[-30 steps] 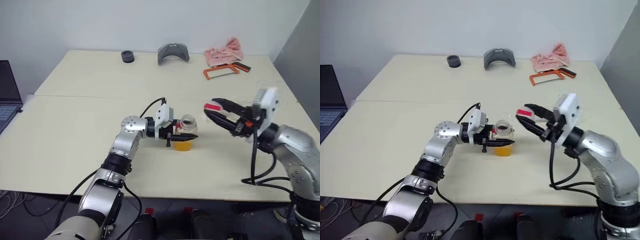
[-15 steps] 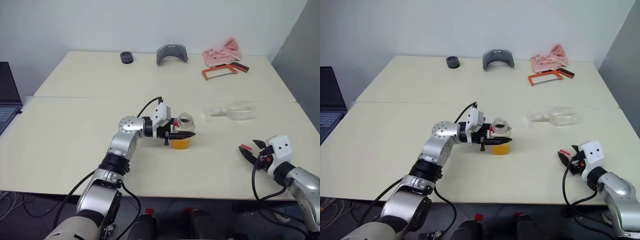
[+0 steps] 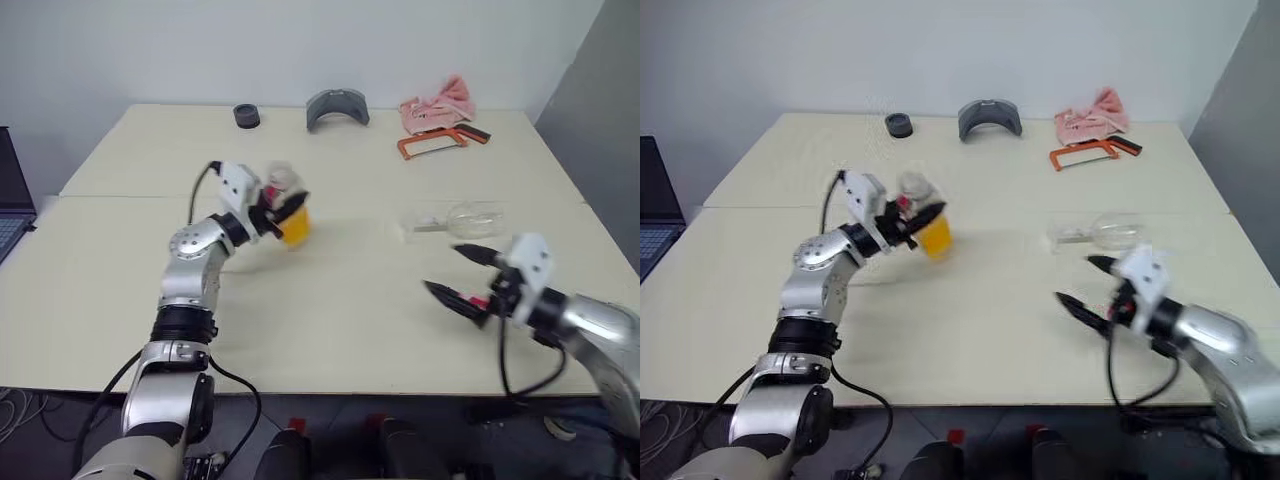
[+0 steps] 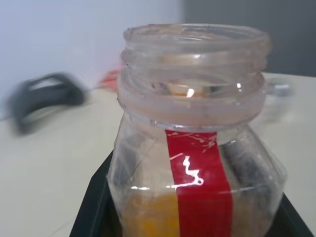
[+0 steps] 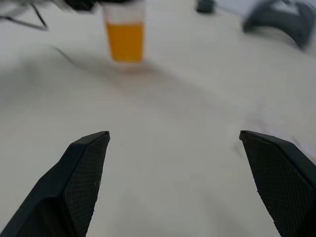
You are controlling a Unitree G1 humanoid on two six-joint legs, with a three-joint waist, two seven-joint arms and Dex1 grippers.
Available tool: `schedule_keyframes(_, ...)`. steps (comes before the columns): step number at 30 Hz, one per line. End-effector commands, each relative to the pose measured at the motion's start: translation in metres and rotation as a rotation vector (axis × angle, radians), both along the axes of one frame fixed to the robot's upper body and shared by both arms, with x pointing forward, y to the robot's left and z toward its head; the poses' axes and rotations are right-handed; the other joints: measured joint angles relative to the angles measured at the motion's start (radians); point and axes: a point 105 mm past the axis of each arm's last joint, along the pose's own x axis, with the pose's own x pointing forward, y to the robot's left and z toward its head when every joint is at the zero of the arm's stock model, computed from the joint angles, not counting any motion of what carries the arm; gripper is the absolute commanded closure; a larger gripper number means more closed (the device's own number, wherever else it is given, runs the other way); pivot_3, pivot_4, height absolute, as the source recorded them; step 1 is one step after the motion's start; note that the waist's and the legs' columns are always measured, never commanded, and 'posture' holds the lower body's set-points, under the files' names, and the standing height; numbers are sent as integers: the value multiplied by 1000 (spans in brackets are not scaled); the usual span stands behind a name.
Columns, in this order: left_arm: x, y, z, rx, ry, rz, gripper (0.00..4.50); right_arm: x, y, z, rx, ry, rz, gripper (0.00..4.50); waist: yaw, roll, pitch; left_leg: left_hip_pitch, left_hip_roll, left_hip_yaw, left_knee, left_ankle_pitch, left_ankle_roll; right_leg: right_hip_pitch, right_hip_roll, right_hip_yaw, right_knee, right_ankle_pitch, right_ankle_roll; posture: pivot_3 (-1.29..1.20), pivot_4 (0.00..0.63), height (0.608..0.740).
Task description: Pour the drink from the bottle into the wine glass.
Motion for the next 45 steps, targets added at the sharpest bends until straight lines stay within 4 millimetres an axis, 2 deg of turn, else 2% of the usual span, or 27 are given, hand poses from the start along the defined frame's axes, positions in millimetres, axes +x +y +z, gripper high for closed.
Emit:
schedule_keyframes(1,7,47,13,-53,-45,223,2823,18,45,6,2,-45,71,0,1,0,0,-1,0,0,0,0,0,-1,0,0,0,0,0,0,150,740)
schedule_keyframes(4,9,69,14,-107,-49,330,2826,32,73,9,9,-62,107,0,5,0,0,-3,0,-2,0,1,-2,-2,-2,-1,0,0,0,0,150,740)
schedule_keyframes(7,10,82,14,-173,-55,384,2827,35,105,8,-6,-58,186,0,19,-1,0,-5,-2,-2,0,2,-4,-2,-5,-2,-3,0,0,0,150,740)
schedule_keyframes(14,15,80,-3,-144,-13,399,2828,34,134,8,-19,-60,266,0,21,-1,-1,-10,-2,-6,0,3,-5,-3,-6,-6,-7,0,0,0,150,740)
schedule_keyframes(16,16,80,-5,-130,-11,400,2828,33,136,8,-20,-61,277,0,19,-1,-1,-10,-2,-6,0,3,-5,-4,-6,-6,-6,0,0,0,150,740)
schedule_keyframes(20,13,78,-13,-165,14,391,1446,30,141,8,-13,-52,295,0,17,-1,-1,-9,-2,-6,0,3,-5,-5,-5,-6,-3,0,0,0,150,740)
schedule_keyframes(25,10,76,-21,-166,30,391,12,28,139,6,-7,-38,293,0,14,-1,-1,-9,-2,-5,0,3,-5,-7,-5,-5,0,0,0,0,150,740)
schedule_keyframes(45,-11,90,-63,-89,97,485,12,23,130,-5,-38,-4,304,0,7,-1,-1,-9,-1,-5,0,3,-5,-8,-5,-4,1,1,0,0,150,740)
